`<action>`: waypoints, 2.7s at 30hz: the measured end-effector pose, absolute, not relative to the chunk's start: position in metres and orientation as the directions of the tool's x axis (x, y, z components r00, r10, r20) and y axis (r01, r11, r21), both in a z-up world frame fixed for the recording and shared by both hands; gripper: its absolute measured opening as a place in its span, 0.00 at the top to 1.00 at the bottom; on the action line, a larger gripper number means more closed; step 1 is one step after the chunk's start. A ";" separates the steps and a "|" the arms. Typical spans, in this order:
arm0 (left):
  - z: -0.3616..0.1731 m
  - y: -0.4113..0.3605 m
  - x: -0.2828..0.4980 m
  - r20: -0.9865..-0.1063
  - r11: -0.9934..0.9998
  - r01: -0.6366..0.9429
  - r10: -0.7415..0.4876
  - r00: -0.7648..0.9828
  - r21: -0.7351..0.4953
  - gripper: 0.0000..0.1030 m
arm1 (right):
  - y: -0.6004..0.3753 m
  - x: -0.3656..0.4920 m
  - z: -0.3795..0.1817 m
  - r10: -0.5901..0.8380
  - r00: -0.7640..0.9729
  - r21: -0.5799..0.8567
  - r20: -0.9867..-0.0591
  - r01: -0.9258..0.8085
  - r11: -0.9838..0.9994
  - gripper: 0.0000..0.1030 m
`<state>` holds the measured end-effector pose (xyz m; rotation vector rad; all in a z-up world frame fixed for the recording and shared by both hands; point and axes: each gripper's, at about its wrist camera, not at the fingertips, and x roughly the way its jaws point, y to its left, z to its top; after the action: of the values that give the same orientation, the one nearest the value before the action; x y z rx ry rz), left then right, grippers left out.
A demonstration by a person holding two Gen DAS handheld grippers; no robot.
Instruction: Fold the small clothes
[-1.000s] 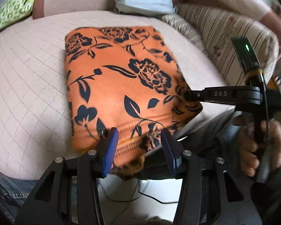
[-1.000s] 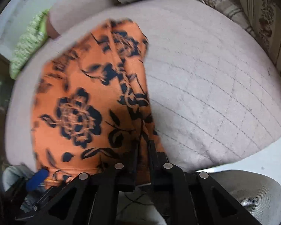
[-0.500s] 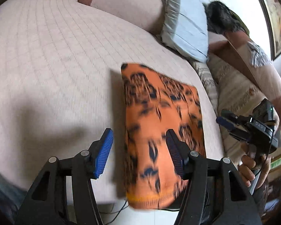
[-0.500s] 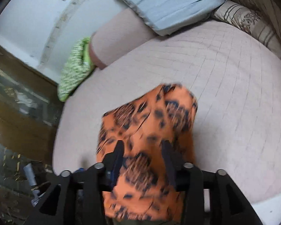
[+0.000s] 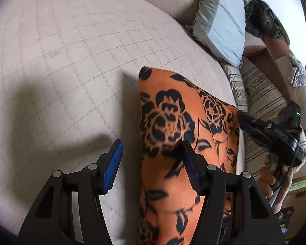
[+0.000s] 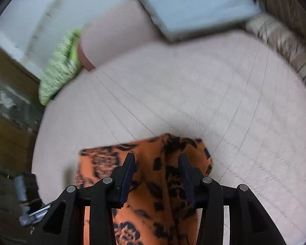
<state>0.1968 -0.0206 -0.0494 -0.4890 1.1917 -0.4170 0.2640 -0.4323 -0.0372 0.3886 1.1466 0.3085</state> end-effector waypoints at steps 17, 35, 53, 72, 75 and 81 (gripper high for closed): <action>-0.054 -0.015 0.150 -0.746 0.803 0.070 -0.578 0.331 -0.592 0.38 | -0.481 0.224 -0.034 0.543 0.490 0.647 -0.682 0.057 0.761 0.70; -0.080 -0.015 0.102 -0.643 0.667 0.034 -0.730 0.231 -0.744 0.32 | -0.471 0.162 -0.101 0.607 0.318 0.683 -0.728 0.259 0.683 0.47; -0.069 0.017 0.086 -0.722 0.743 0.014 -0.654 0.225 -0.669 0.70 | -0.439 0.112 -0.110 0.652 0.260 0.701 -0.712 0.211 0.681 0.78; -0.052 -0.004 0.173 -0.761 0.794 0.028 -0.591 0.268 -0.607 0.39 | -0.459 0.172 -0.087 0.603 0.388 0.696 -0.697 0.162 0.700 0.33; -0.078 -0.007 0.176 -0.748 0.778 0.019 -0.611 0.259 -0.629 0.38 | -0.453 0.168 -0.108 0.627 0.348 0.708 -0.697 0.195 0.679 0.37; -0.080 0.006 0.176 -0.682 0.718 0.025 -0.670 0.292 -0.695 0.37 | -0.451 0.168 -0.116 0.650 0.342 0.725 -0.678 0.167 0.668 0.48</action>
<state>0.1757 0.0059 -0.0804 -0.6439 1.1981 -0.5088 0.1683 -0.4507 -0.1155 0.8200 1.2091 0.3644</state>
